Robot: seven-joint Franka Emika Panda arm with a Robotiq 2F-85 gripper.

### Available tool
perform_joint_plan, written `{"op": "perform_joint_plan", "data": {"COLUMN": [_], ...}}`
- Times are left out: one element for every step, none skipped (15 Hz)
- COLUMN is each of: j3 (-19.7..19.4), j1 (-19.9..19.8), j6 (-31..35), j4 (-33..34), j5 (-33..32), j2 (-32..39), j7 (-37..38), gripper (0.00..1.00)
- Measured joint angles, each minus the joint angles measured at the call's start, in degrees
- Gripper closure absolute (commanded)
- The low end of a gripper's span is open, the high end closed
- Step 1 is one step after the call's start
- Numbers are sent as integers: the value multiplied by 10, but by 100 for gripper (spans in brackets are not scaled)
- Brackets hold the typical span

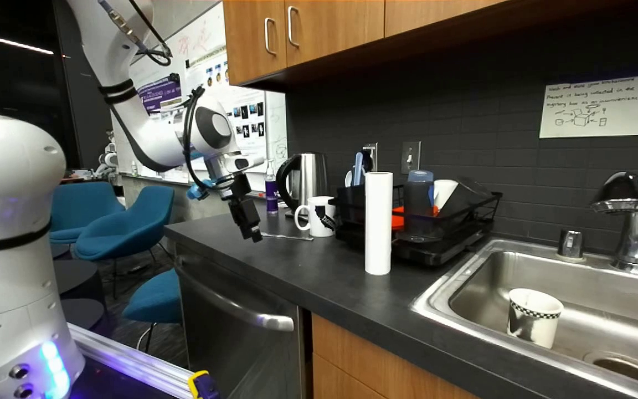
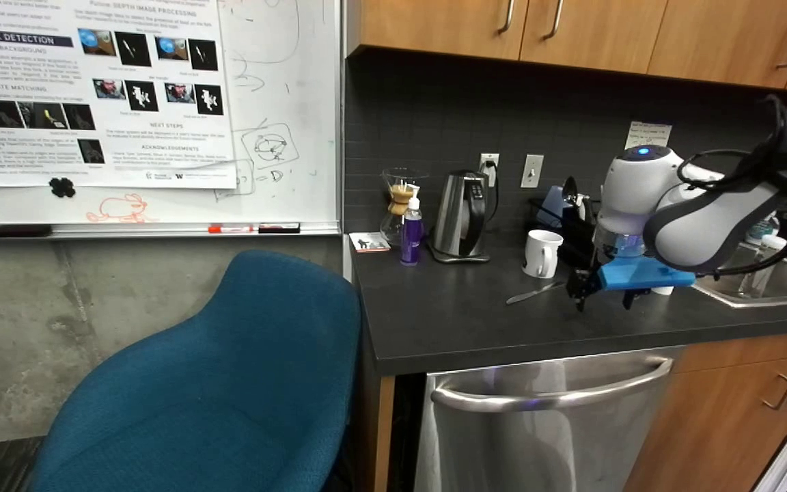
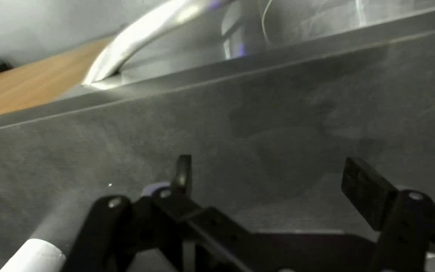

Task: Put the fork on the dishrack.

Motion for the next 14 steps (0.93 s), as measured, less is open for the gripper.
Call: {"op": "perform_joint_plan", "data": {"j3": [-12, -18, -18, -5, 15, 34, 51, 66, 77, 84, 90, 95, 98, 101], "j1": [31, 51, 57, 46, 24, 2, -17, -32, -42, -49, -52, -53, -53, -52], "j6": [-43, -88, -132, -174, -216, -260, -306, -353, -399, -438, -472, -501, -524, -541], "j4": [2, 8, 18, 32, 49, 68, 89, 110, 131, 149, 163, 175, 182, 186], "j5": [45, 82, 109, 136, 157, 173, 185, 194, 201, 204, 204, 205, 205, 205], "j2": [-18, -39, -61, -82, -102, -119, -132, -143, -151, -157, -162, -166, -168, -170], "j7": [-43, -84, -122, -159, -192, -223, -255, -285, -315, -343, -369, -396, -419, -442], "gripper": [0, 0, 0, 0, 0, 0, 0, 0, 0, 0, 0, 0, 0, 0]}}
